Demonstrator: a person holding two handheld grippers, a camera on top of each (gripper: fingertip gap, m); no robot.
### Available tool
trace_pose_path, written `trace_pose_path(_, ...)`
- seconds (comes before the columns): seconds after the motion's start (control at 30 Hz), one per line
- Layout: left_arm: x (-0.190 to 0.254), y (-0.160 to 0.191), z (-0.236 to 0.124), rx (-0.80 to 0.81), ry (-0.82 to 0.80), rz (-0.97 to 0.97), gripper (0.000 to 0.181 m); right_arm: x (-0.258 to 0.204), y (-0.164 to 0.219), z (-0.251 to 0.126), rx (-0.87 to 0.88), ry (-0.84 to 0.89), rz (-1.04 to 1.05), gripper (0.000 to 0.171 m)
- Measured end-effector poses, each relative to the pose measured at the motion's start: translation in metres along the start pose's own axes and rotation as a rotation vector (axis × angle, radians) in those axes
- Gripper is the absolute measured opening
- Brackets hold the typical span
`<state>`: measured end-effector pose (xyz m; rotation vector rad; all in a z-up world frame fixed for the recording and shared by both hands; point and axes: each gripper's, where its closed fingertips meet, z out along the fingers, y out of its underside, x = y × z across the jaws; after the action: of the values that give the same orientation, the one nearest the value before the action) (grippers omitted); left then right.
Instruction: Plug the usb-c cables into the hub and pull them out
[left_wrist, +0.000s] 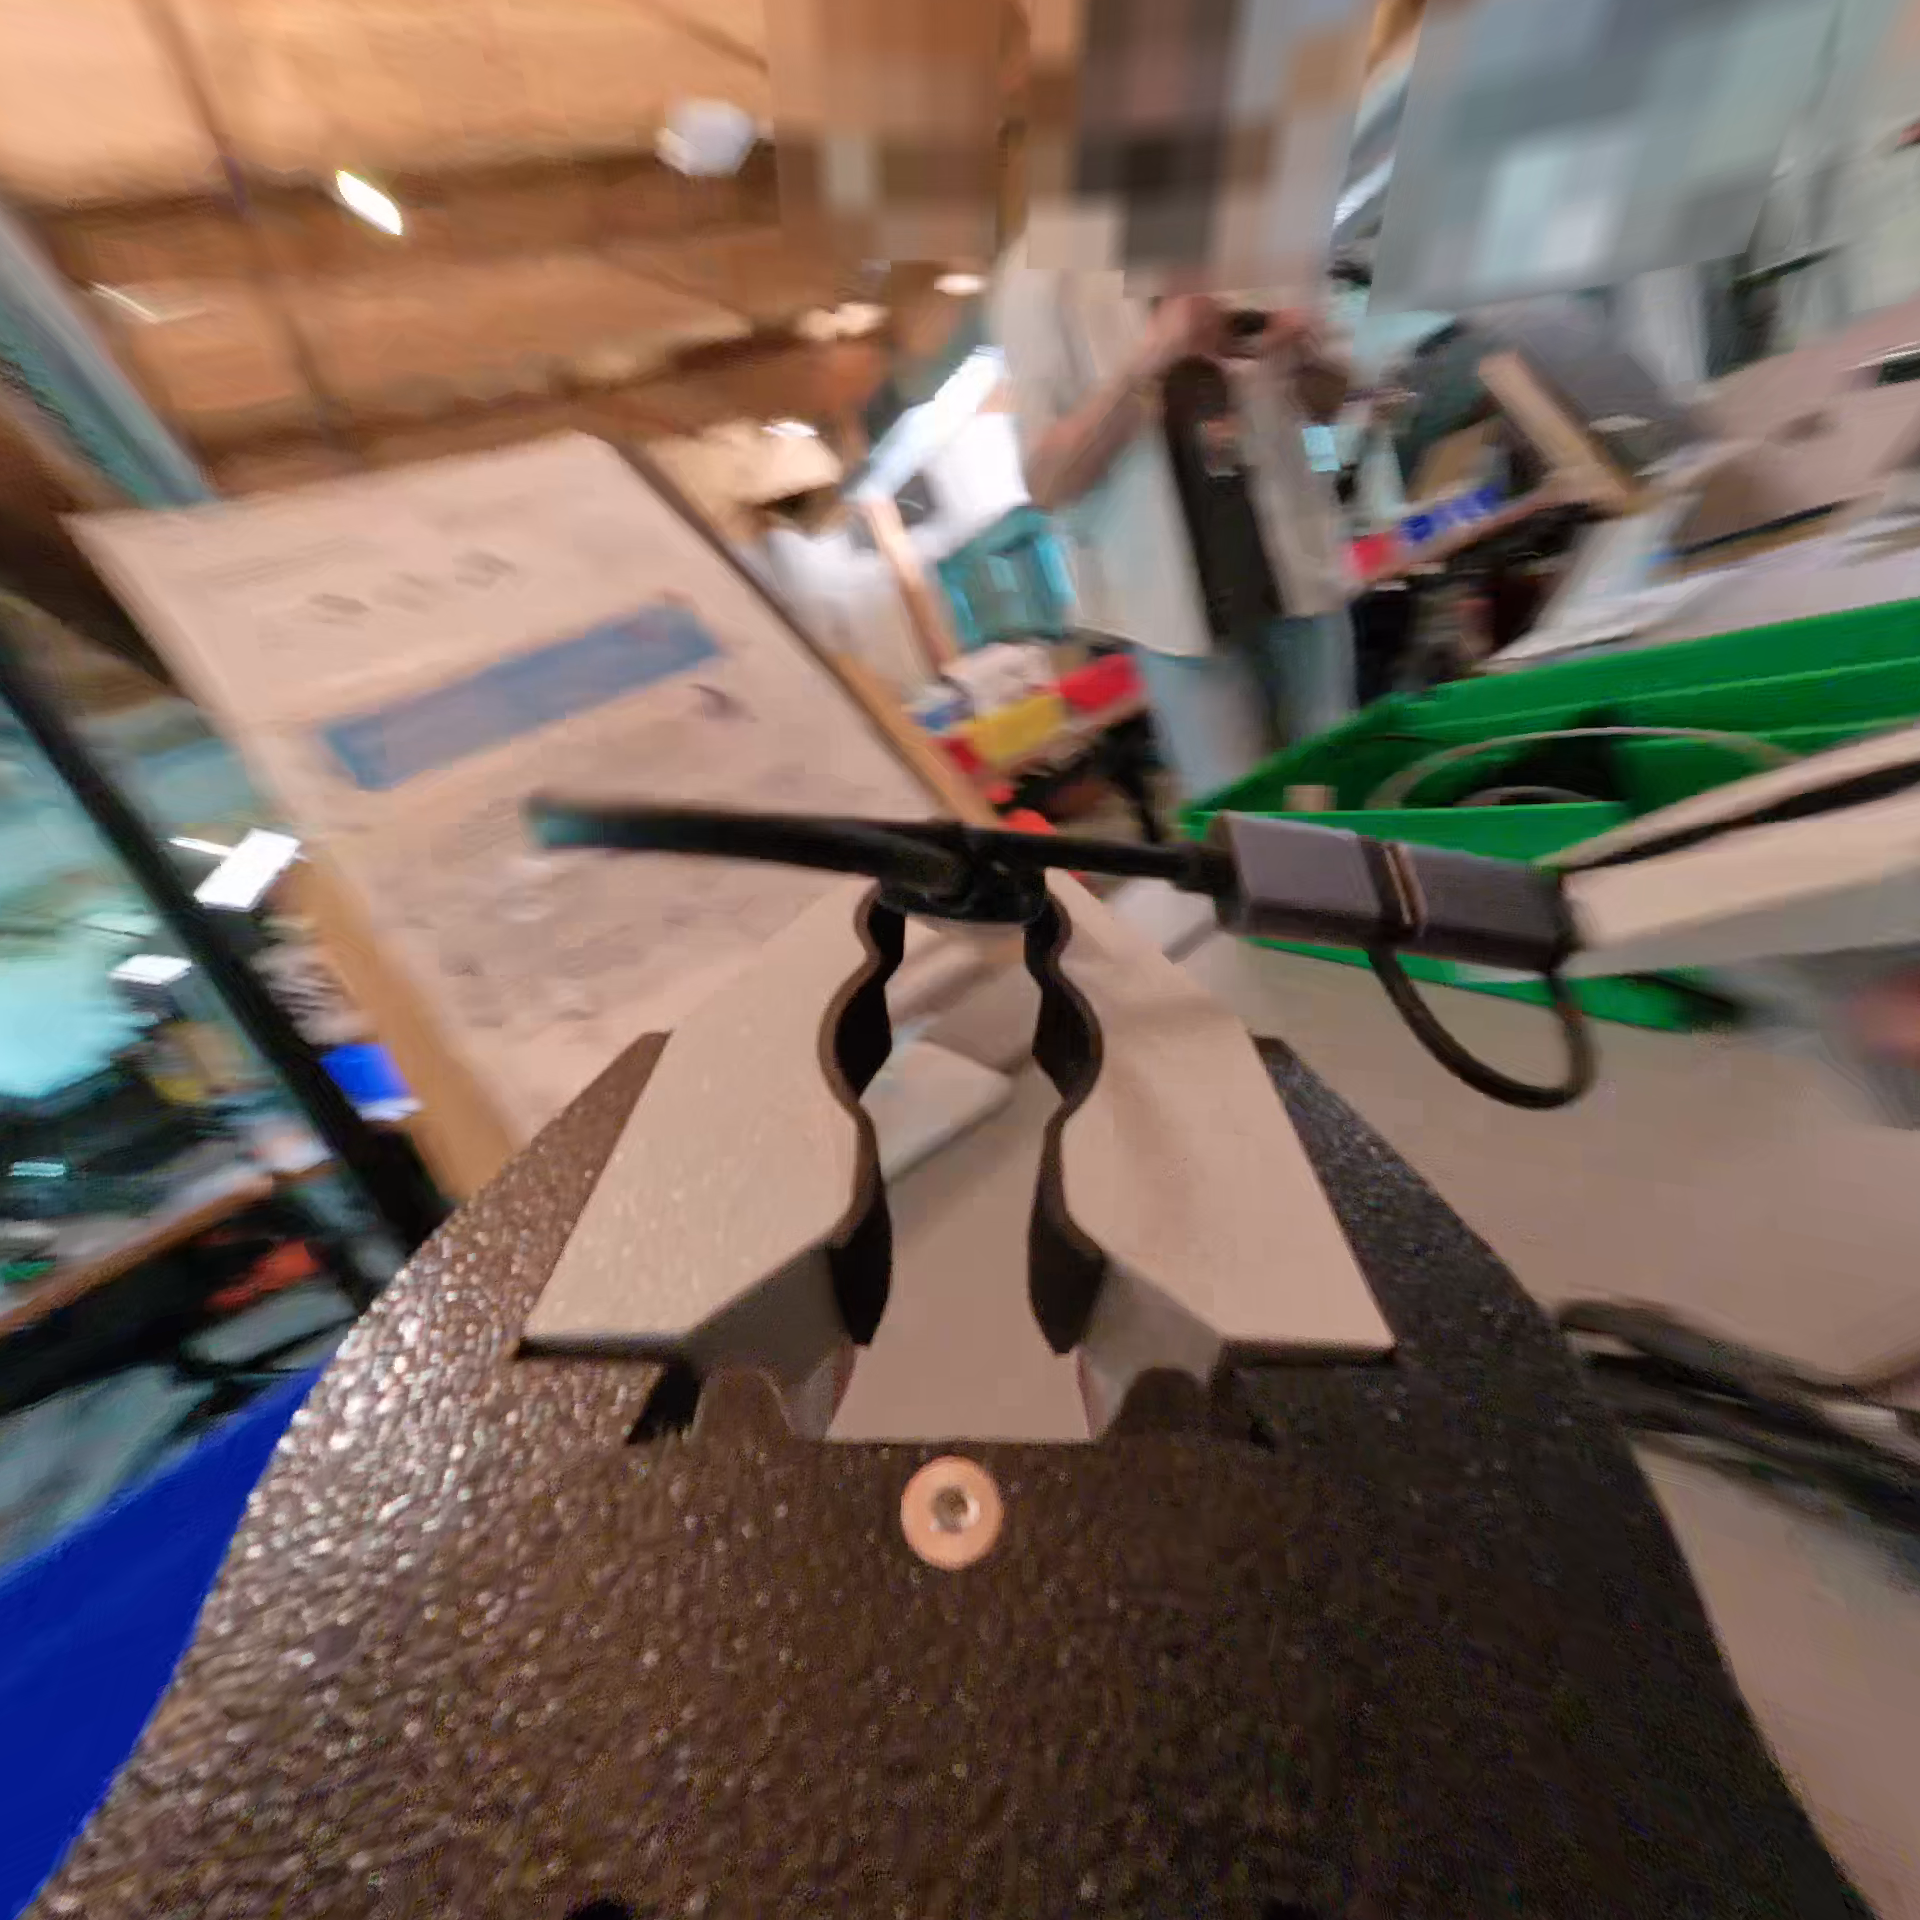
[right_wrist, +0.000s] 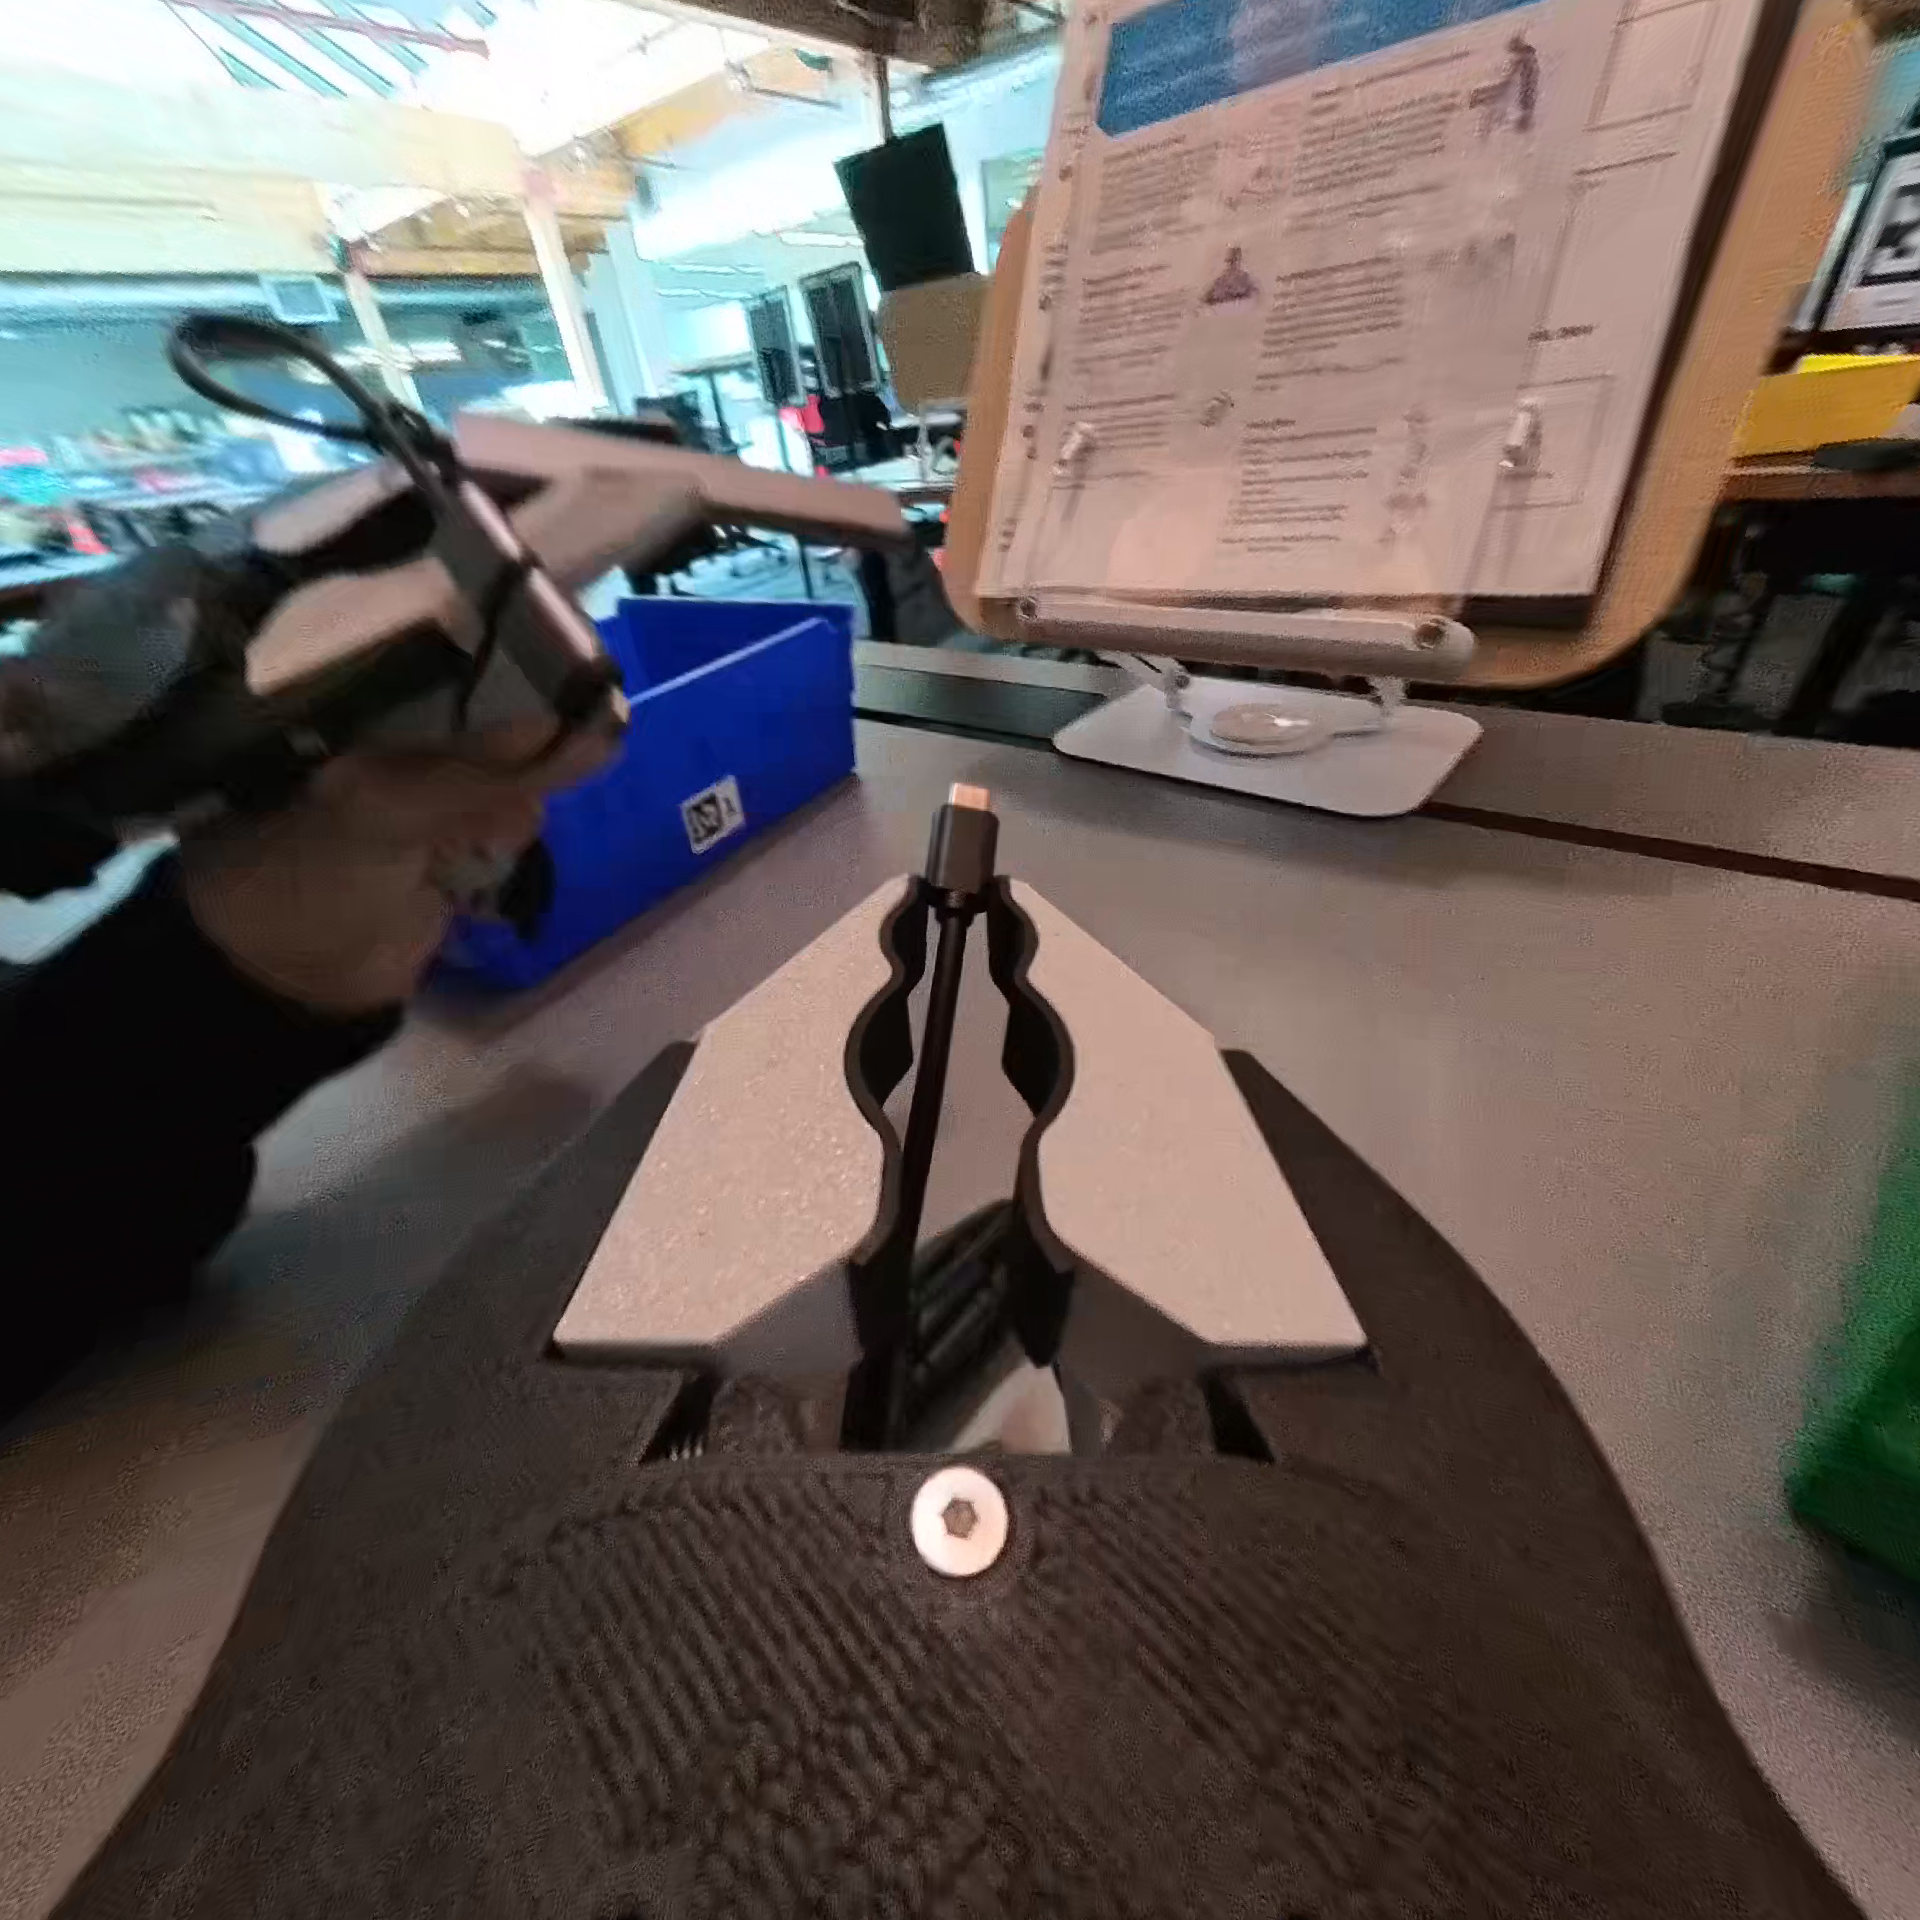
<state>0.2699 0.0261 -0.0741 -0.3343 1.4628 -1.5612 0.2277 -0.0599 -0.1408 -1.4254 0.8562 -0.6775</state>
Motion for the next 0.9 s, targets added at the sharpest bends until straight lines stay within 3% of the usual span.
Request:
trace_pose_path(0.03, -0.029, 0.000, -0.006, 0.007, -0.047, -0.068, 0.022, 0.009, 0.003, -0.013, 0.008, 0.023, 0.027, 0.011)
trace_pose_path(0.1, -0.043, -0.013, -0.016, 0.106, 0.040, -0.298, 0.021, 0.012, -0.001, -0.031, 0.045, -0.021, 0.103, 0.011)
trace_pose_path(0.17, -0.021, -0.011, -0.012, 0.077, 0.081, -0.166, 0.021, 0.020, -0.013, -0.042, 0.031, -0.001, 0.008, 0.011)
trace_pose_path(0.33, 0.031, -0.010, -0.003, 0.055, 0.218, -0.090, 0.022, 0.057, -0.091, -0.073, -0.010, 0.093, -0.308, 0.011)
trace_pose_path(0.47, 0.045, -0.009, -0.002, 0.051, 0.269, -0.096, 0.022, 0.092, -0.141, -0.092, -0.064, 0.106, -0.421, 0.011)
trace_pose_path(0.57, 0.046, -0.009, -0.002, 0.056, 0.284, -0.134, 0.022, 0.116, -0.157, -0.097, -0.118, 0.053, -0.437, 0.011)
trace_pose_path(0.7, 0.044, -0.002, 0.000, 0.039, 0.279, -0.140, 0.022, 0.150, -0.139, -0.091, -0.237, -0.053, -0.442, 0.011)
trace_pose_path(0.9, 0.041, 0.003, 0.000, 0.028, 0.274, -0.145, 0.022, 0.188, -0.094, -0.080, -0.461, -0.043, -0.598, 0.011)
